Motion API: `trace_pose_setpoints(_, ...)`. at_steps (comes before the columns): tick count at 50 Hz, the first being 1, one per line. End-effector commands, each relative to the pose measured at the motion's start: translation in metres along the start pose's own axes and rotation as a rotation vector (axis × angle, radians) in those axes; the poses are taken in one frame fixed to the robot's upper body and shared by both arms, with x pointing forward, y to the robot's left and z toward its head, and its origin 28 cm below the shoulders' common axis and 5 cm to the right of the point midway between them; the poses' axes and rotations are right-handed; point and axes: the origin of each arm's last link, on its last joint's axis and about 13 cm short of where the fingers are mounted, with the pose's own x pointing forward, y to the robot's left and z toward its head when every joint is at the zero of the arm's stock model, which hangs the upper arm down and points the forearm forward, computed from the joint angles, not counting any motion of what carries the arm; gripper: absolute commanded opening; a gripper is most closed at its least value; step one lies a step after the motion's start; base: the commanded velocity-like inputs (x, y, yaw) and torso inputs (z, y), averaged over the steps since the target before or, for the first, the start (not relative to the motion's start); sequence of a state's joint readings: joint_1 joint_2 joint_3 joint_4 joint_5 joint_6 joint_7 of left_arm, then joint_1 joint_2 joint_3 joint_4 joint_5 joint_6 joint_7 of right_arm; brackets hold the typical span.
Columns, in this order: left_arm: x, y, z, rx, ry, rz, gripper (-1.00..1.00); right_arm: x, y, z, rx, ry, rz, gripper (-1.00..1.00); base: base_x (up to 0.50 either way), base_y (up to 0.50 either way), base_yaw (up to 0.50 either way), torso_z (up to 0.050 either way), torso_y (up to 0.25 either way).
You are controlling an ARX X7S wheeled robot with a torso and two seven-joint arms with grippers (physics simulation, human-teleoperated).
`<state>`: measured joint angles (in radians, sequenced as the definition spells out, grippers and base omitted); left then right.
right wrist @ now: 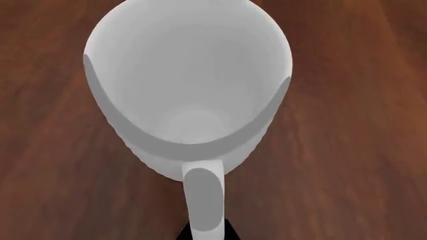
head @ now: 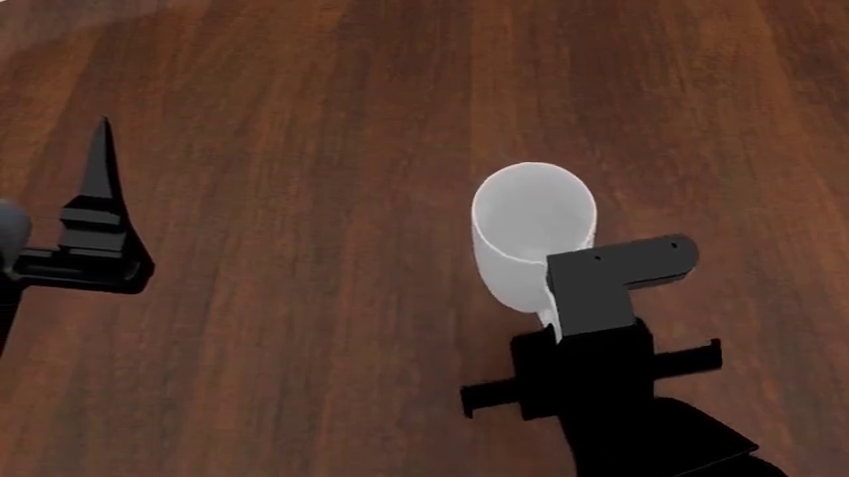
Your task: Put the white mug on the plate.
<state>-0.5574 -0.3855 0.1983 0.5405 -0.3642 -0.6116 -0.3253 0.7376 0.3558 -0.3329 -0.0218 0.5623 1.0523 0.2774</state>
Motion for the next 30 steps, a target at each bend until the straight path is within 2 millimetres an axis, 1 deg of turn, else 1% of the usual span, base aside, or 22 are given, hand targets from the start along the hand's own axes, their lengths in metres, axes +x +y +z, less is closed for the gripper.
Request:
trace_pose_setpoints(1, 0.003, -0.001, -0.005, -0.011, 0.005, -0.014, 1.00, -0.036, -0.014, -0.011, 0.015, -0.009, -0.088, -1.00, 0.00, 0.00, 0.00, 0.000, 0.000)
trace_pose_setpoints(9, 0.005, -0.002, -0.007, -0.023, 0.004, -0.022, 1.00, -0.057, -0.021, -0.019, 0.034, 0.004, -0.144, -1.00, 0.00, 0.00, 0.00, 0.000, 0.000)
trace_pose_setpoints(14, 0.007, -0.003, -0.010, -0.028, 0.005, -0.030, 1.00, -0.072, -0.028, -0.030, 0.063, 0.029, -0.204, -1.00, 0.00, 0.00, 0.00, 0.000, 0.000)
trace_pose_setpoints(20, 0.009, -0.003, -0.014, -0.037, 0.010, -0.038, 1.00, -0.084, -0.034, -0.041, 0.097, 0.050, -0.258, -1.00, 0.00, 0.00, 0.00, 0.000, 0.000)
trace_pose_setpoints(22, 0.011, -0.002, -0.010, -0.039, 0.010, -0.039, 1.00, -0.087, -0.035, -0.044, 0.105, 0.056, -0.272, -1.00, 0.00, 0.00, 0.00, 0.000, 0.000)
trace_pose_setpoints(24, 0.010, -0.003, -0.016, -0.041, 0.013, -0.042, 1.00, -0.090, -0.039, -0.047, 0.125, 0.064, -0.296, -1.00, 0.00, 0.00, 0.00, 0.000, 0.005)
trace_pose_setpoints(25, 0.012, -0.002, -0.013, -0.042, 0.014, -0.042, 1.00, -0.091, -0.040, -0.049, 0.128, 0.067, -0.303, -1.00, 0.00, 0.00, 0.00, 0.000, 0.000)
trace_pose_setpoints(27, 0.012, -0.003, -0.018, -0.044, 0.015, -0.045, 1.00, -0.094, -0.042, -0.052, 0.141, 0.074, -0.323, -1.00, 0.00, 0.00, 0.00, 0.000, 0.000)
trace_pose_setpoints(29, 0.014, -0.002, -0.015, -0.046, 0.017, -0.048, 1.00, -0.097, -0.044, -0.056, 0.152, 0.082, -0.339, -1.00, 0.00, 0.00, 0.00, 0.000, 0.000)
trace_pose_setpoints(30, 0.013, -0.002, -0.017, -0.047, 0.017, -0.049, 1.00, -0.099, -0.045, -0.056, 0.157, 0.084, -0.346, -1.00, 0.00, 0.00, 0.00, 0.000, 0.000)
